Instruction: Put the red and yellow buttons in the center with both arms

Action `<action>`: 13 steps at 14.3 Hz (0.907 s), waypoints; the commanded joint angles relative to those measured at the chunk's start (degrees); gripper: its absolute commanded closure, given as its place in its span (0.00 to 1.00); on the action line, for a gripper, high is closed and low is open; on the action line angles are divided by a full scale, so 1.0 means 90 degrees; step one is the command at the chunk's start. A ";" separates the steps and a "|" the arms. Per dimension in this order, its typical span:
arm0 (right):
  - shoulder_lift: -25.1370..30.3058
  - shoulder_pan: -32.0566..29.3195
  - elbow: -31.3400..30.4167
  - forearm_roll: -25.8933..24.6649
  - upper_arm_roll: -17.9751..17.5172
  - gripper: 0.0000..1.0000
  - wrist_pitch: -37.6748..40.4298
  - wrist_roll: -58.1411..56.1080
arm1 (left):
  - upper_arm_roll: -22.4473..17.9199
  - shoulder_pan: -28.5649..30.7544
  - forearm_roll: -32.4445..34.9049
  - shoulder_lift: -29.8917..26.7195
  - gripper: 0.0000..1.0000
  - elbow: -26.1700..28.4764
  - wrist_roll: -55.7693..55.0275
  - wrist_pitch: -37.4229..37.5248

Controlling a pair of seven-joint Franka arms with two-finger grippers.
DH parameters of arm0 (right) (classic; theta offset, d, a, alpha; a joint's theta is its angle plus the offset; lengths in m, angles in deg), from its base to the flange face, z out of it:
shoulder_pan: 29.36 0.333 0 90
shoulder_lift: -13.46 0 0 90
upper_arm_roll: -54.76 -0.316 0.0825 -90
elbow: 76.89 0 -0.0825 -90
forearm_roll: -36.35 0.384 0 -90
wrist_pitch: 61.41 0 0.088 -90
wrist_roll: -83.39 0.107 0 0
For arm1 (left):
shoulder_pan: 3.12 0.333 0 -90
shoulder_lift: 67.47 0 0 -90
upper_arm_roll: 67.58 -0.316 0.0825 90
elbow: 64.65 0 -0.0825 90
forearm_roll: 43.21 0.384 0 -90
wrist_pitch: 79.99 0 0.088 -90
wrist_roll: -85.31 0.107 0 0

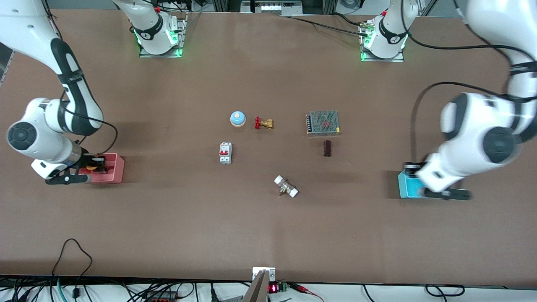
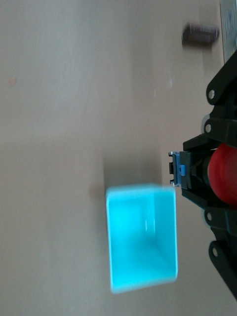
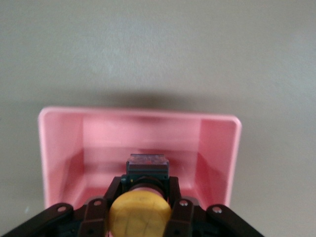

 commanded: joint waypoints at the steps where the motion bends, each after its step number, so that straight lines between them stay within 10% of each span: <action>1: 0.0917 0.0016 0.0129 0.0376 -0.0231 1.00 0.1354 -0.0147 | -0.0047 -0.0787 0.0028 0.0524 0.76 -0.0402 -0.0987 -0.0087; 7: 0.1067 0.0416 0.0062 0.0741 -0.1246 1.00 0.1498 0.1345 | -0.0047 -0.1540 0.0028 0.1461 0.76 -0.0619 -0.2043 -0.1764; 13: 0.0120 0.0904 0.0052 0.0128 -0.1277 1.00 0.0696 0.2038 | -0.0135 -0.1834 0.0107 0.2058 0.73 -0.0560 -0.2455 -0.2276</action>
